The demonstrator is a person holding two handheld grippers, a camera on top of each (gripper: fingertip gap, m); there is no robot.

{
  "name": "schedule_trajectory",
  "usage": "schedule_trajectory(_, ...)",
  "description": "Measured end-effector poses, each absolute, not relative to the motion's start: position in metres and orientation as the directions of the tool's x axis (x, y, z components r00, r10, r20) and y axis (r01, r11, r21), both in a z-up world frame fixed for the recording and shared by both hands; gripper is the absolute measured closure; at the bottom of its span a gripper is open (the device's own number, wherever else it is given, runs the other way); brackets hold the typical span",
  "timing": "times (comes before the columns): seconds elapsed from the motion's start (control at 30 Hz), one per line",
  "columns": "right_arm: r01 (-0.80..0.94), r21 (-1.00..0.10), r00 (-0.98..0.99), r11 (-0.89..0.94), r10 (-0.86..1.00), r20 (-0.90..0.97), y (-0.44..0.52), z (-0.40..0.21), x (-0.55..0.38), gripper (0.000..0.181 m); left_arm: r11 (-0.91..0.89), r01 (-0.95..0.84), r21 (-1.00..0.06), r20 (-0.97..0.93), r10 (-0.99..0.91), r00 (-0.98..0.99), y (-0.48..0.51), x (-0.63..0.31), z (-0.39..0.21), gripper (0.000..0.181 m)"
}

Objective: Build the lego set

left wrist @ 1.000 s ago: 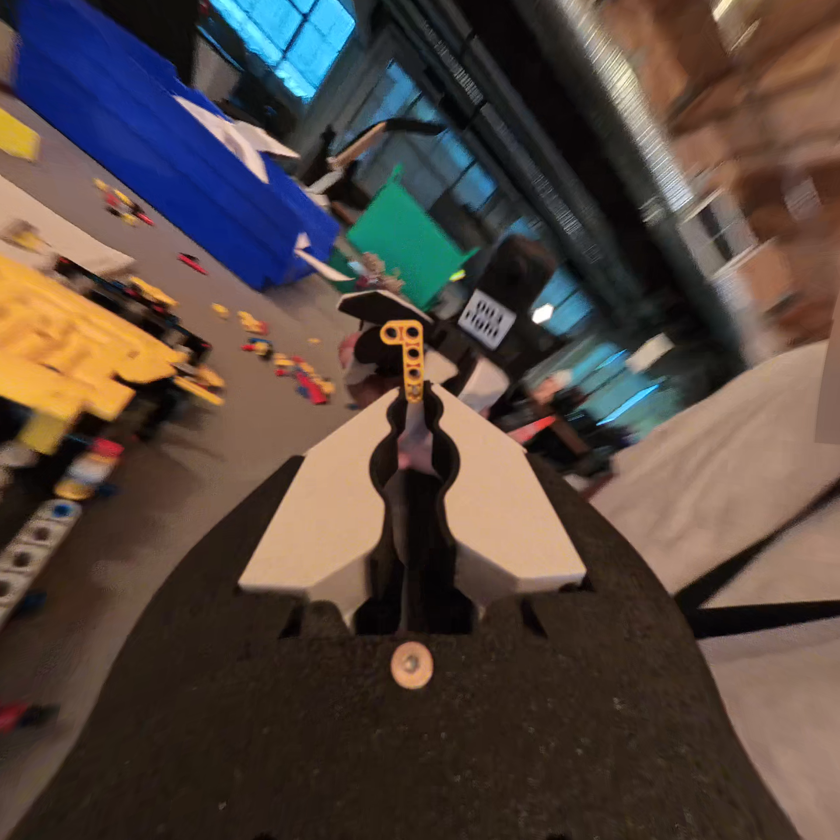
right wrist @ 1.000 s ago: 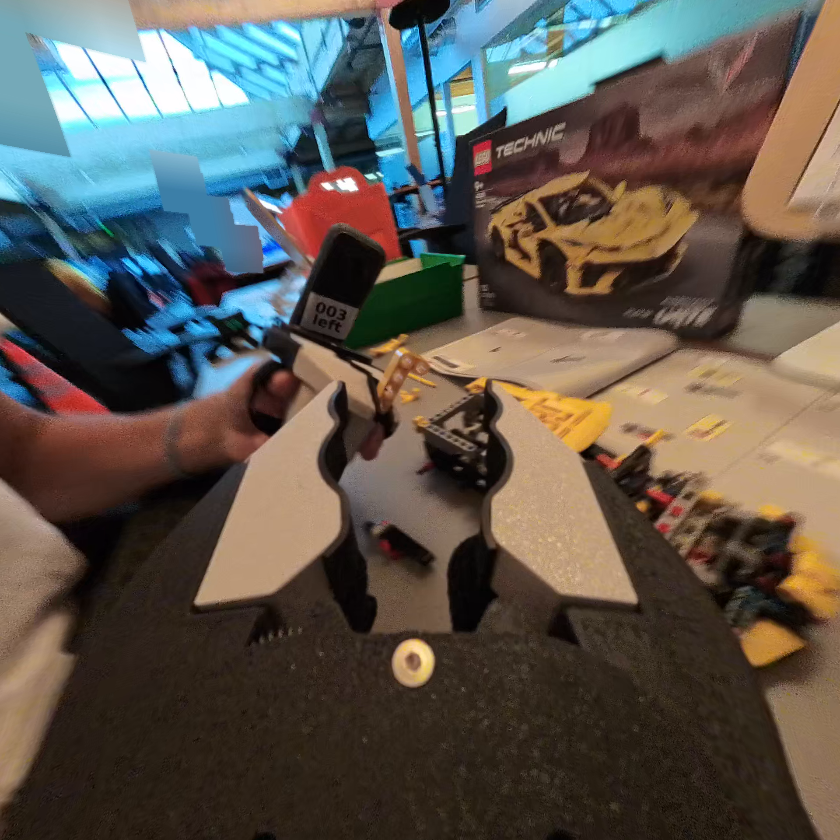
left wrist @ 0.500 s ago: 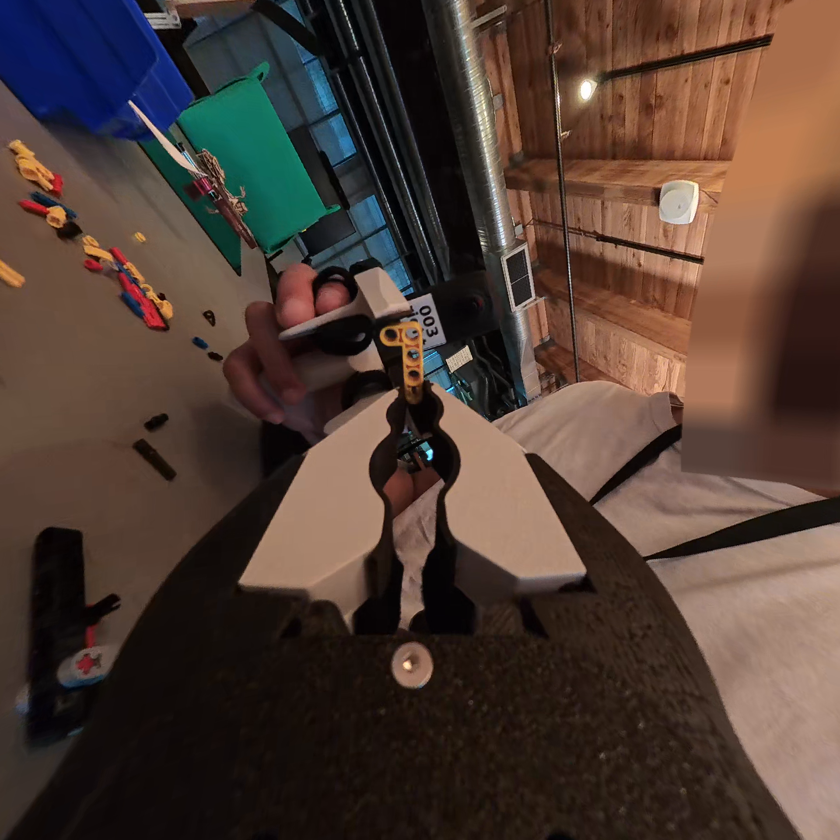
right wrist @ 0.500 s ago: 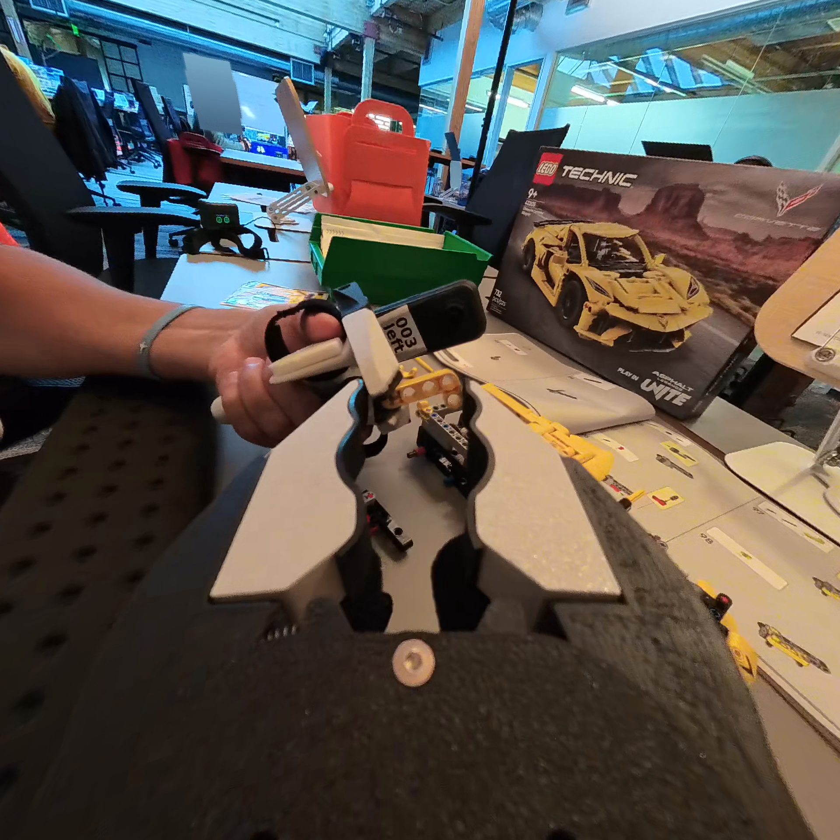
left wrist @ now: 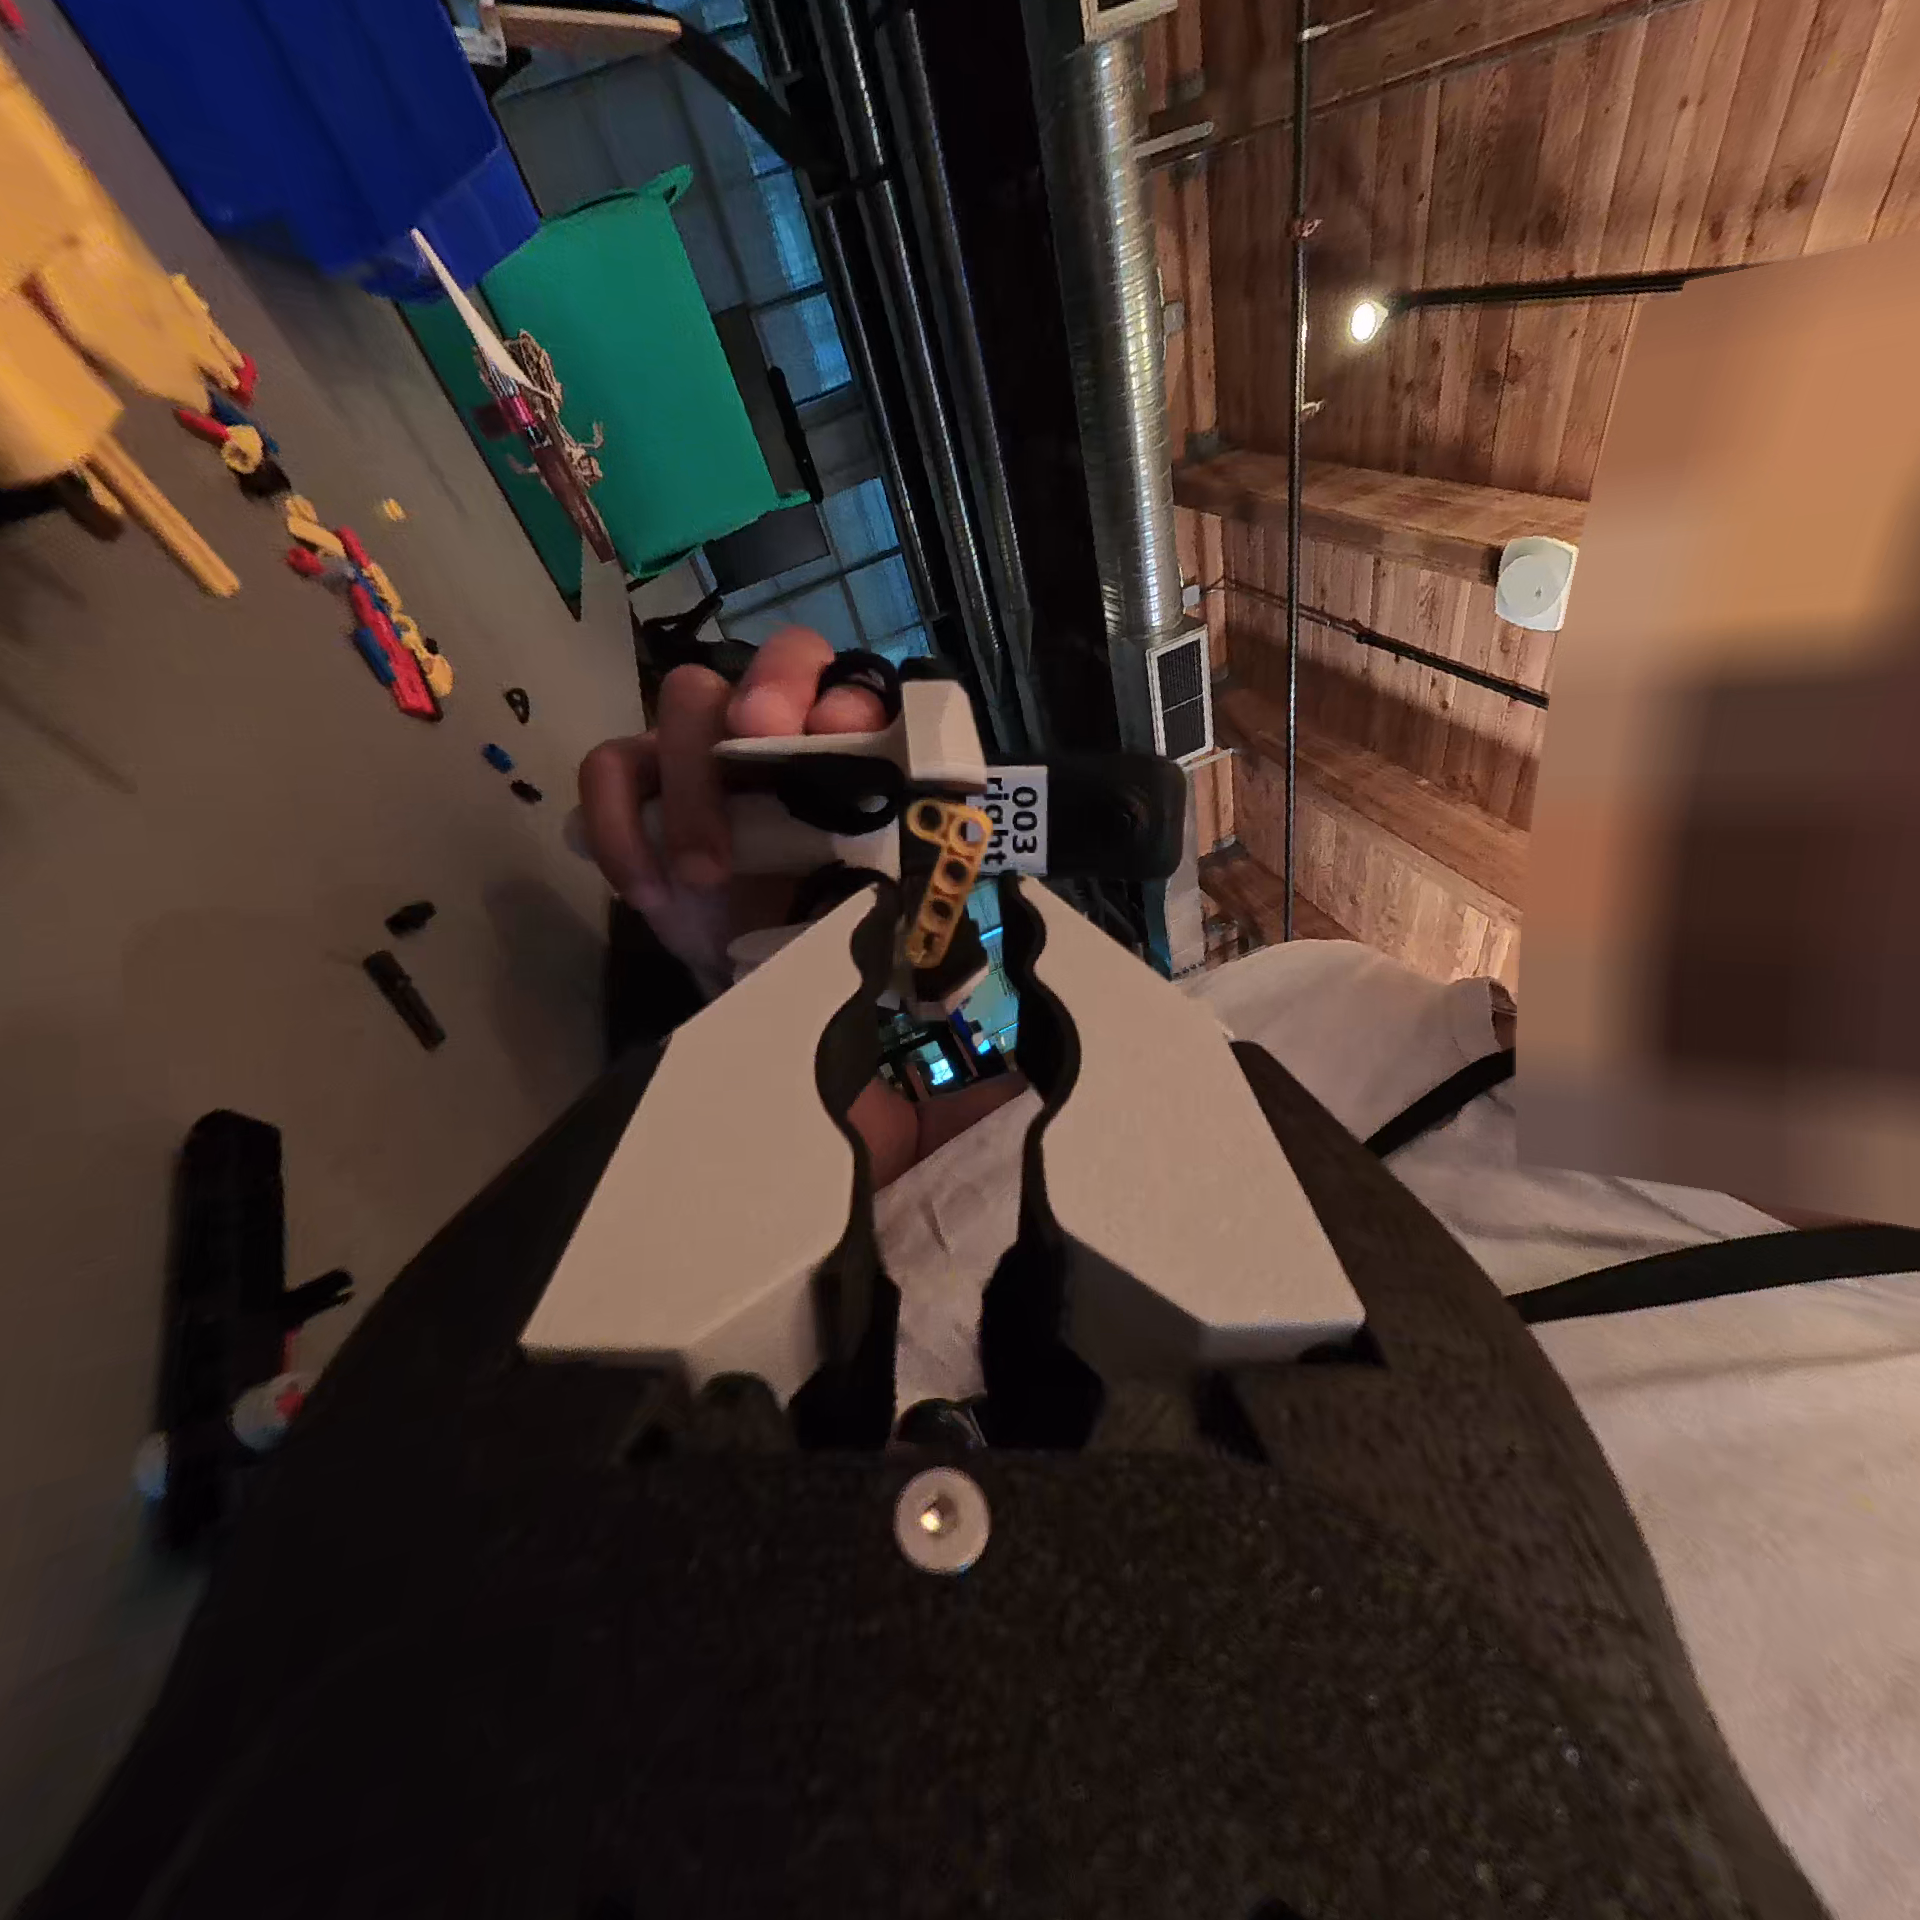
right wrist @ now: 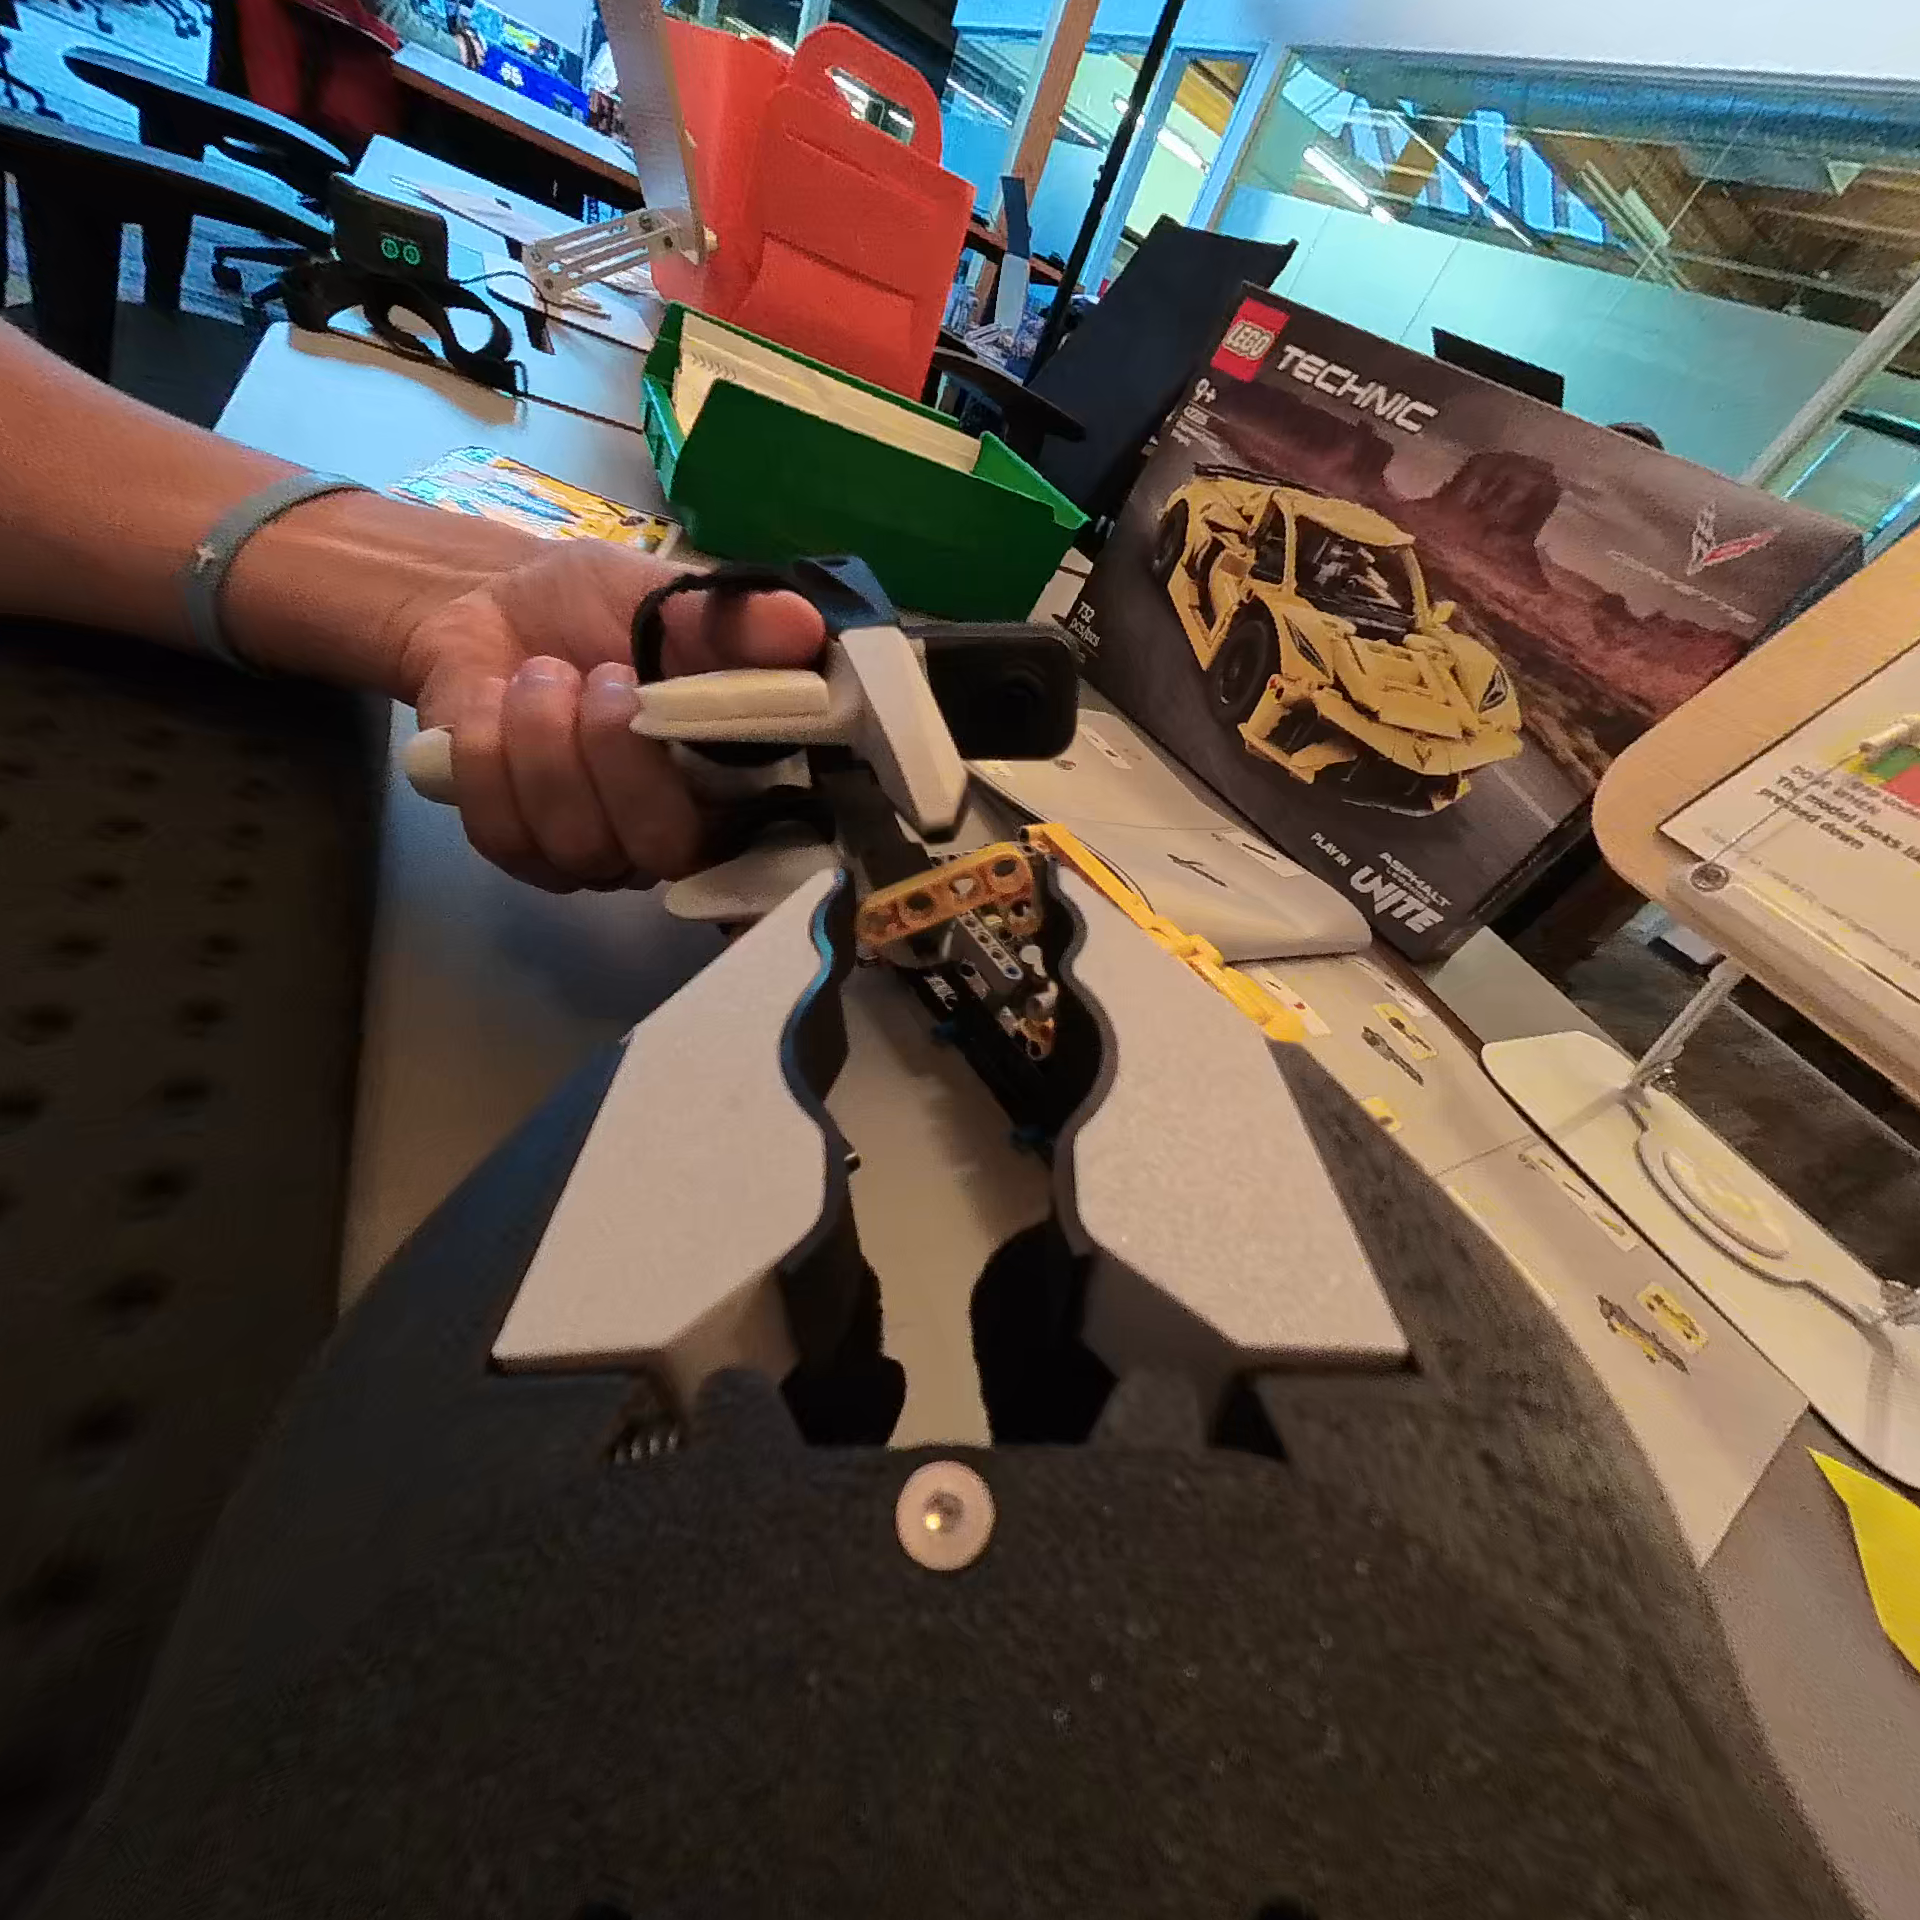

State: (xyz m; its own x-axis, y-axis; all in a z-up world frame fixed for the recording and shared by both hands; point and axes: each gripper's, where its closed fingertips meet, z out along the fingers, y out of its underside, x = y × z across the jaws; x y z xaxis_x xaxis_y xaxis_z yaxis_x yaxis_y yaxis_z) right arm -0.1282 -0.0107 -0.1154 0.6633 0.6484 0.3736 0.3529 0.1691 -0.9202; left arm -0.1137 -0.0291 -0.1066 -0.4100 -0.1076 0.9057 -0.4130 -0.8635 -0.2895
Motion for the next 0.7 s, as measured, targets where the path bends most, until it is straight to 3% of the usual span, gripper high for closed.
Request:
schedule_trajectory(0.23,0.357,-0.916,0.633,0.184,0.674,0.381,-0.015,-0.12,-0.138,0.147,-0.866,-0.423,-0.266,0.898,-0.063,-0.435,-0.03,-0.116,-0.104,0.172)
schedule_trajectory(0.33,0.307,-0.942,0.662,0.137,0.68,0.315,-0.013,-0.118,-0.136,0.146,-0.862,-0.391,-0.322,0.892,-0.139,-0.43,-0.026,-0.116,-0.106,0.173)
schedule_trajectory(0.37,0.277,-0.954,0.676,0.117,0.681,0.28,-0.014,-0.114,-0.132,0.136,-0.858,-0.371,-0.354,0.885,-0.18,-0.429,-0.023,-0.117,-0.105,0.173)
schedule_trajectory(0.4,0.258,-0.963,0.691,0.079,0.681,0.241,-0.017,-0.111,-0.124,0.134,-0.851,-0.346,-0.395,0.876,-0.235,-0.422,-0.019,-0.118,-0.105,0.173)
schedule_trajectory(0.5,0.333,-0.932,0.676,-0.146,0.726,0.127,-0.035,-0.133,-0.088,0.152,-0.81,-0.275,-0.519,0.836,-0.414,-0.359,-0.005,-0.12,-0.109,0.173)
schedule_trajectory(0.57,0.434,-0.849,0.691,-0.303,0.717,0.097,-0.046,-0.159,-0.059,0.156,-0.802,-0.227,-0.552,0.817,-0.465,-0.342,0.005,-0.122,-0.106,0.173)
schedule_trajectory(0.7,0.488,-0.766,0.723,-0.419,0.685,0.087,-0.056,-0.191,-0.033,0.161,-0.787,-0.215,-0.578,0.803,-0.502,-0.321,0.008,-0.122,-0.108,0.172)
